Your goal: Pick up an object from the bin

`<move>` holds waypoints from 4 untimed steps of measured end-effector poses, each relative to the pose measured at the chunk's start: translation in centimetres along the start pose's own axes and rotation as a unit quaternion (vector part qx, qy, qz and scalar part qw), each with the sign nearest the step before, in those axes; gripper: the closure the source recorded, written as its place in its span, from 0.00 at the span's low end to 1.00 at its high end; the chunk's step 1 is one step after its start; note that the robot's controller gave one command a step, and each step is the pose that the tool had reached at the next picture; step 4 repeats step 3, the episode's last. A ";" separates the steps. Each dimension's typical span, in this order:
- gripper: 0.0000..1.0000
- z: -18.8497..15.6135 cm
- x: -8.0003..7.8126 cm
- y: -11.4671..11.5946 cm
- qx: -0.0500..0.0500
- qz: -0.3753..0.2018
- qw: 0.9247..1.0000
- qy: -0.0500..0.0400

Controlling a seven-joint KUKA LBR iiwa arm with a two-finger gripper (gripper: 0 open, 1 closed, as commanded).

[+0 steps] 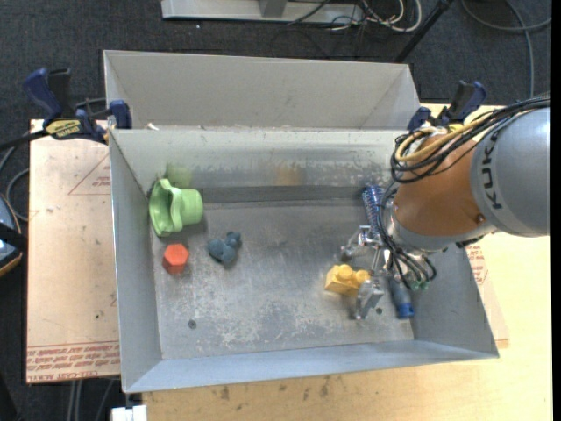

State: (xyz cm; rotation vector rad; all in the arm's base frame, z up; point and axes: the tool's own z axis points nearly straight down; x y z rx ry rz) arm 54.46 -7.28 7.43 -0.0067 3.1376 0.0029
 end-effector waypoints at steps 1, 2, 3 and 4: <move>0.00 -0.1 0.4 1.6 0.004 -0.016 1.000 -0.005; 1.00 -0.3 0.4 1.8 0.002 -0.016 1.000 -0.003; 1.00 -4.6 0.2 1.8 0.001 -0.016 1.000 -0.002; 1.00 -4.6 0.2 1.8 0.001 -0.016 1.000 -0.002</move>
Offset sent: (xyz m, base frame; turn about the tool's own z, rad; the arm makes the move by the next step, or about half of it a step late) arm -0.0088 0.0193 -0.0043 -0.0327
